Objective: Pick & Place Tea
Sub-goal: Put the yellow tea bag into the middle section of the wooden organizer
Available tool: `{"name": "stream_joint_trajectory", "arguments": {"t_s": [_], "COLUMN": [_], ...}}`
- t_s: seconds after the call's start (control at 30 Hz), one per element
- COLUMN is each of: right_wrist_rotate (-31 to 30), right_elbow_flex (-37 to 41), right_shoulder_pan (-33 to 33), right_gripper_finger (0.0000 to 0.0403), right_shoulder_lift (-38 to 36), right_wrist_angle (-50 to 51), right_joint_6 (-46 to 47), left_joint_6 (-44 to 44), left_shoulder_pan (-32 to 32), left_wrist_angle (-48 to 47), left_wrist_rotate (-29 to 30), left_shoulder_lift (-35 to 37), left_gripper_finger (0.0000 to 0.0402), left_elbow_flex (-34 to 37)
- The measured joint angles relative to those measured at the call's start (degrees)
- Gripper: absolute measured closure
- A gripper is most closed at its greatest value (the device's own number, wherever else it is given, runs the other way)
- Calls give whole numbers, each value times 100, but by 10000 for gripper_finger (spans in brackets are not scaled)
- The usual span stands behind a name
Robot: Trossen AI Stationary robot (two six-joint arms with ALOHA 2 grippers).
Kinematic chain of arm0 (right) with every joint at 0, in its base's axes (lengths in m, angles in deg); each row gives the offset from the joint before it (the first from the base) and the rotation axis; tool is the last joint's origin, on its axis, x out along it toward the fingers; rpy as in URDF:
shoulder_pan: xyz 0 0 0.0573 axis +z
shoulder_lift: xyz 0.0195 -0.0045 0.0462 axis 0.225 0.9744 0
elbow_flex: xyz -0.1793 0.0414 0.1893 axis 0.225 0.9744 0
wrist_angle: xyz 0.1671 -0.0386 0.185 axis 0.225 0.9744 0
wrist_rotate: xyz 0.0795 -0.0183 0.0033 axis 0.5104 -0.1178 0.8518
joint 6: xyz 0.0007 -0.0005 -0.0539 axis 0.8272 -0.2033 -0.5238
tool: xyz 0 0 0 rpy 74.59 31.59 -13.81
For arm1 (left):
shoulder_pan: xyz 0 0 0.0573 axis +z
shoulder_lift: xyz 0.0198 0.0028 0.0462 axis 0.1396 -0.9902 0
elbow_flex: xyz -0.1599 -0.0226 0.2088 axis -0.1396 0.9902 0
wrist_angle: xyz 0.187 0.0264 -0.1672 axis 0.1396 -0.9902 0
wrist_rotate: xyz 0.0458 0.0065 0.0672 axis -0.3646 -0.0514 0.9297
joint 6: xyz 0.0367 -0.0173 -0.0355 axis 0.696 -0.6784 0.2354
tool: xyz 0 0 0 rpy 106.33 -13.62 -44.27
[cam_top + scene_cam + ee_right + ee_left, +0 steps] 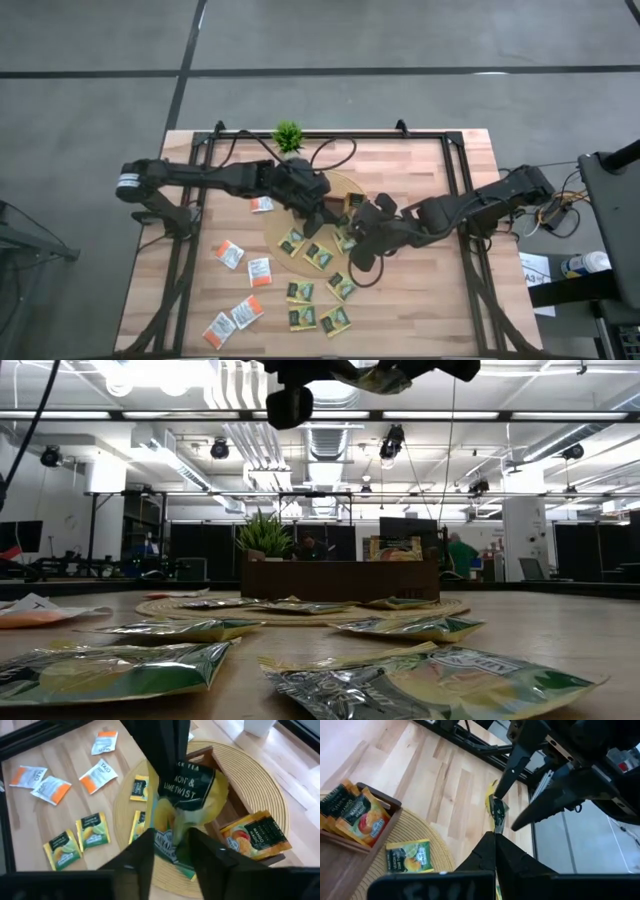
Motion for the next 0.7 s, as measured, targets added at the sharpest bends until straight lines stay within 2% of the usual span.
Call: {"name": "stream_joint_trajectory", "arguments": {"t_s": [0.17, 0.3, 0.7], "right_wrist_rotate": [9, 24, 0], "right_elbow_flex": [0, 0, 0], "right_shoulder_pan": [0, 13, 13], "right_gripper_finger": [220, 195, 188], "right_shoulder_lift": [-184, -465, -1273], "right_wrist_angle": [1, 27, 81], "right_joint_6": [16, 16, -2], "left_joint_6": [160, 572, 2004], "left_shoulder_pan": [121, 264, 729], "left_wrist_angle": [-79, -513, -1793], "left_wrist_rotate": [-78, -94, 84], "left_shoulder_lift": [50, 50, 47], "left_gripper_finger": [401, 401, 401], "left_elbow_flex": [-36, -297, -858]}}
